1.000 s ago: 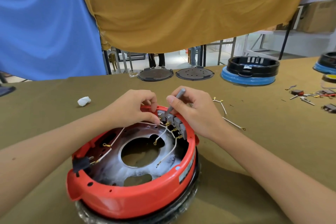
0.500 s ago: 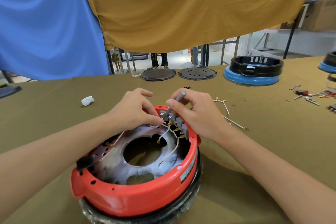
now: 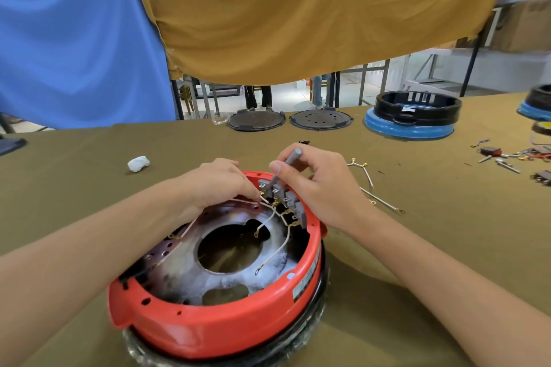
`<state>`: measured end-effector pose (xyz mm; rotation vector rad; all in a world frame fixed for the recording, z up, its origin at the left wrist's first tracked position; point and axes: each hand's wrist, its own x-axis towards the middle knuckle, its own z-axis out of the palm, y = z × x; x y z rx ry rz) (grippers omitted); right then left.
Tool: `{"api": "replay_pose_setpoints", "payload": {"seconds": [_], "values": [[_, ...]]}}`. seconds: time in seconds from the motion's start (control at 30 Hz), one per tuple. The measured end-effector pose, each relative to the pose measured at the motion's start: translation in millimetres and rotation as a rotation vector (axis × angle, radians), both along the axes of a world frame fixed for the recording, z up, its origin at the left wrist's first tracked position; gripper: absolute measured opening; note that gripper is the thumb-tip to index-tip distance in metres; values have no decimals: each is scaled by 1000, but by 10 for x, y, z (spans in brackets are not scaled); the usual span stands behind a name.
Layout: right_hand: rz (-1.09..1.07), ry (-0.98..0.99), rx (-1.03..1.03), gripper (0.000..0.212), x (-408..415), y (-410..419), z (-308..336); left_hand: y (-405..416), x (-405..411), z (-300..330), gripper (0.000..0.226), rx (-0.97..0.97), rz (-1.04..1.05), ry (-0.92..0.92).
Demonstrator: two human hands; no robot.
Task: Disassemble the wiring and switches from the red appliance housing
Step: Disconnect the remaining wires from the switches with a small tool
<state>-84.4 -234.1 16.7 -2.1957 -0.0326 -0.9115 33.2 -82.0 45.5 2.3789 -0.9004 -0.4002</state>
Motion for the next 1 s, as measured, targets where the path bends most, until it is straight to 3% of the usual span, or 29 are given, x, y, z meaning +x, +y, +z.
{"api": "replay_pose_setpoints", "payload": {"seconds": [0.07, 0.13, 0.27, 0.43, 1.0], "values": [[-5, -14, -3, 19, -1, 6, -1, -29, -8, -3, 57, -8, 88, -1], [-7, -24, -21, 18, -7, 5, 3, -48, -26, -10, 70, -8, 148, 4], [12, -22, -83, 17, -36, -2, 29, -64, -98, -3, 49, -41, 188, -38], [22, 35, -143, 15, -64, 11, 81, -83, -77, -80, 7, -66, 187, -146], [0, 74, 35, 17, 4, -3, 93, -76, -96, -110, 5, -84, 172, -148]]}}
